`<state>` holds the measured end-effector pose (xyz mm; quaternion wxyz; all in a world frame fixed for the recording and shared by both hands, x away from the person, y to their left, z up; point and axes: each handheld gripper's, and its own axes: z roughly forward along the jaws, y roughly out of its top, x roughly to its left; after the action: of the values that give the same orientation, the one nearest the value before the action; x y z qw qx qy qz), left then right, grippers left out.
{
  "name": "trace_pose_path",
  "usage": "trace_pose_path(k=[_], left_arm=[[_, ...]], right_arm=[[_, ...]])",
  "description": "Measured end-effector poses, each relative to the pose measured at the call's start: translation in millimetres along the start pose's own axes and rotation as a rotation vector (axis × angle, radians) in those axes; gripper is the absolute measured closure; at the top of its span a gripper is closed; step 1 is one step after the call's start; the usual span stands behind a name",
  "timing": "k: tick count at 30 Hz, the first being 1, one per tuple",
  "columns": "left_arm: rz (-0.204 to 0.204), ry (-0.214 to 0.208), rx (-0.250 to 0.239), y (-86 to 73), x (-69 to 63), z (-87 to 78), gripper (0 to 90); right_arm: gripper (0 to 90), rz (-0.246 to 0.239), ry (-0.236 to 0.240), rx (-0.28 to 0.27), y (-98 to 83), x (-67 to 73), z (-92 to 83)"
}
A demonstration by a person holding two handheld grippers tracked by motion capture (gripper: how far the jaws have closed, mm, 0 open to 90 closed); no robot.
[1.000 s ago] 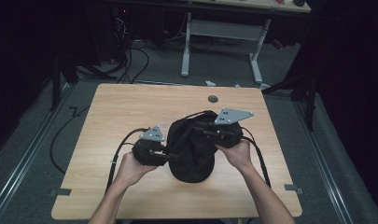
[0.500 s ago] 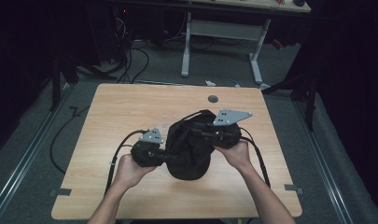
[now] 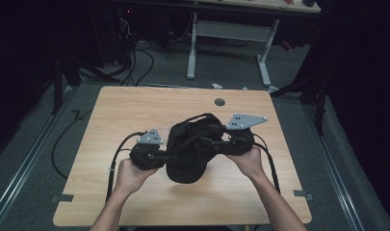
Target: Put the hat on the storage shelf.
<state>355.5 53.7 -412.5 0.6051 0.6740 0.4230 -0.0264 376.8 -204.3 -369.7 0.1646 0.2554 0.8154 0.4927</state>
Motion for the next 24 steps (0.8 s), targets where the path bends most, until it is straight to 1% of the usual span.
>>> trace_pose_path(k=[4, 5, 7, 10, 13, 15, 16, 18, 21, 23, 24], left_arm=[[-0.005, 0.007, -0.027, 3.1, 3.1, -4.9, 85.6], [-0.011, 0.008, -0.036, 4.5, 3.8, -6.8, 85.6], [-0.014, 0.013, -0.055, 6.4, 4.3, -9.8, 85.6], [-0.019, 0.02, -0.076, 9.0, 5.1, -13.7, 85.5], [-0.028, 0.044, -0.103, 12.5, 7.0, -16.9, 85.4], [-0.037, 0.057, -0.124, 14.7, 8.2, -18.9, 85.4], [-0.044, 0.06, -0.131, 15.7, 8.7, -19.8, 85.4], [-0.05, 0.065, -0.148, 17.8, 10.1, -22.0, 85.3], [-0.063, 0.06, -0.168, 20.6, 11.3, -25.2, 85.3], [-0.072, 0.06, -0.176, 22.7, 13.7, -27.0, 85.3], [-0.077, 0.063, -0.183, 23.4, 14.6, -27.4, 85.3]], right_arm=[[41.2, 0.009, -0.018, 0.002, -2.2, -0.3, -6.5], [41.3, 0.012, -0.021, -0.002, -3.3, -0.3, -8.5], [42.2, 0.015, -0.044, -0.02, -8.0, 0.5, -13.2], [42.1, 0.035, -0.065, -0.002, -17.4, -1.3, -17.1], [42.9, 0.064, -0.09, 0.015, -30.4, -6.1, -20.0], [43.2, 0.089, -0.104, 0.013, -40.0, -9.6, -22.5], [43.2, 0.098, -0.119, 0.013, -46.5, -11.1, -23.6], [43.0, 0.115, -0.136, 0.032, -55.5, -13.1, -24.0], [42.7, 0.143, -0.163, 0.058, -74.0, -17.8, -23.3], [42.7, 0.175, -0.181, 0.079, -88.3, -20.7, -22.1], [42.9, 0.195, -0.191, 0.072, -99.0, -22.2, -21.8]])
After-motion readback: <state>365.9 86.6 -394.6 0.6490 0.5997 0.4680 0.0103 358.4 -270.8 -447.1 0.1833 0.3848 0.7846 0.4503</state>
